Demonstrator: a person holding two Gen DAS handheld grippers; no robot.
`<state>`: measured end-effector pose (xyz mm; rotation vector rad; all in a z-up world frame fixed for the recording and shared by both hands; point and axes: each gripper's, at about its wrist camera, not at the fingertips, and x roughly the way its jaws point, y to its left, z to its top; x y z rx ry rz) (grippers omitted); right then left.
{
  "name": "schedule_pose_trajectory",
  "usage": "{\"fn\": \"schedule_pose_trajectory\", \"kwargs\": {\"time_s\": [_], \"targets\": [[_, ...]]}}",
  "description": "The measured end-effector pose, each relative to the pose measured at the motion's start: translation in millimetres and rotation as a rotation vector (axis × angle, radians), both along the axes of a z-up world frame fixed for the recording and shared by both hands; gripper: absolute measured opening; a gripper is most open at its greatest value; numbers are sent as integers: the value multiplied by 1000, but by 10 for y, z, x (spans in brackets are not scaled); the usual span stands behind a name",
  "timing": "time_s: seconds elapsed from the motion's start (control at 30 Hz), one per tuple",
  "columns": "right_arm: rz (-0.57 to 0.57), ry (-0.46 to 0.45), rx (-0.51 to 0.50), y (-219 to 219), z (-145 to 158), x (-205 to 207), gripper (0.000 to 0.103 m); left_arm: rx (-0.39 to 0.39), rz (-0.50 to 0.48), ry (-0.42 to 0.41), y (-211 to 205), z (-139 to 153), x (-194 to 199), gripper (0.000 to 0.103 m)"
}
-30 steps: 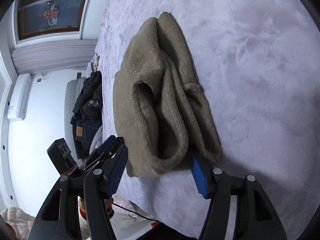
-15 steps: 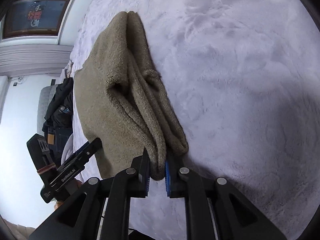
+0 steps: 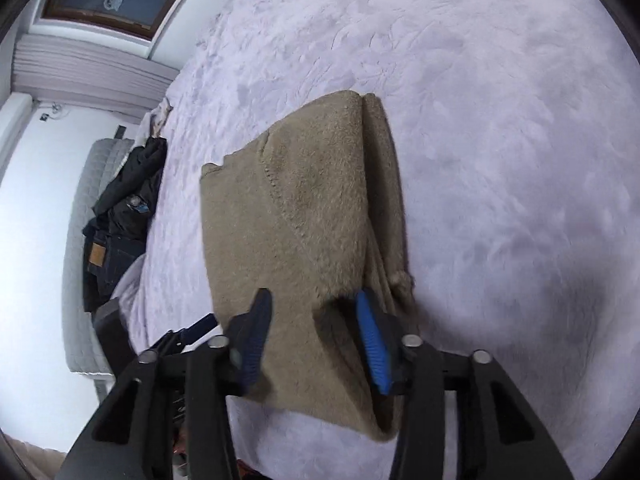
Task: Fold small clothes
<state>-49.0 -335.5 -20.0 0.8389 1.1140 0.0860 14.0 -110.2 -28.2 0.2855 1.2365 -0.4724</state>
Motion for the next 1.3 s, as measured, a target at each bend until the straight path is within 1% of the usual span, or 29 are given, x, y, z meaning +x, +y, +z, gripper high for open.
{"fn": "schedule_pose_trajectory", "kwargs": {"time_s": [0.03, 0.07, 0.1, 0.17, 0.2, 0.27, 0.3, 0.33, 0.37, 0.4, 0.43, 0.5, 0.57, 0.6, 0.67, 0.7, 0.73, 0.8, 0.83, 0.87, 0.9, 0.93, 0.97, 1.0, 1.03, 1.1, 1.23, 1.3], "targets": [[-1, 30, -51, -4, -62, 69, 17, -6, 3, 10, 4, -14, 16, 83], [-9, 51, -75, -59, -139, 67, 16, -16, 7, 26, 10, -23, 29, 83], [-27, 66, -71, -109, -221, 68, 16, -24, 13, 39, 17, -24, 39, 83], [-67, 82, -24, -197, -362, -27, 16, -23, 15, 28, 22, 31, 30, 83], [-77, 79, -9, -227, -364, -75, 16, -25, 15, 11, 28, 83, 19, 83], [-97, 31, 47, -280, -296, -187, 17, -46, 27, -22, 66, 197, 33, 83], [-97, 6, 63, -306, -250, -227, 26, -60, 39, -34, 91, 245, 68, 83], [-95, -17, 65, -348, -185, -245, 43, -75, 58, -46, 117, 288, 124, 83], [-94, -29, 56, -395, -137, -236, 54, -89, 79, -52, 138, 315, 179, 83], [-94, -46, 47, -454, -94, -192, 67, -92, 102, -54, 149, 324, 250, 83], [-100, -67, 53, -523, -67, -115, 67, -83, 125, -55, 148, 316, 333, 83], [-106, -95, 130, -647, -102, 75, 67, -78, 165, -61, 136, 308, 456, 83], [-112, -92, 156, -710, -188, 276, 67, -85, 186, -73, 92, 326, 533, 83], [-104, -82, 177, -723, -262, 400, 65, -84, 183, -82, 52, 337, 551, 83], [-80, -47, 234, -695, -410, 598, 35, -73, 166, -100, -27, 345, 567, 83], [-55, -32, 239, -658, -433, 655, 8, -60, 155, -109, -74, 331, 563, 83], [-38, -30, 206, -626, -396, 670, 8, -48, 146, -115, -108, 317, 545, 83], [-18, -69, 112, -595, -275, 634, 8, -38, 136, -108, -174, 213, 536, 83], [-5, -58, 60, -596, -300, 654, 8, -42, 139, -99, -194, 162, 535, 84], [5, -25, 43, -612, -374, 663, 8, -40, 142, -93, -216, 133, 537, 86], [5, 10, 50, -646, -484, 658, 8, -32, 146, -96, -237, 131, 527, 88], [-8, 22, 74, -673, -553, 650, 8, -21, 149, -103, -253, 127, 531, 91], [-19, 20, 88, -684, -555, 646, 8, -15, 150, -103, -260, 123, 533, 91], [-27, 17, 74, -680, -514, 631, 10, -16, 151, -94, -259, 113, 539, 91], [-33, 17, 37, -661, -440, 602, 20, -18, 156, -83, -252, 99, 549, 91], [-27, 16, -21, -593, -260, 508, 21, -30, 170, -59, -223, 79, 576, 91], [73, -66, 48, -316, 106, 282, 21, -34, 183, -35, -207, 77, 595, 91], [119, -93, 53, -152, 244, 232, 21, -23, 177, -40, -224, 85, 582, 91]]}}
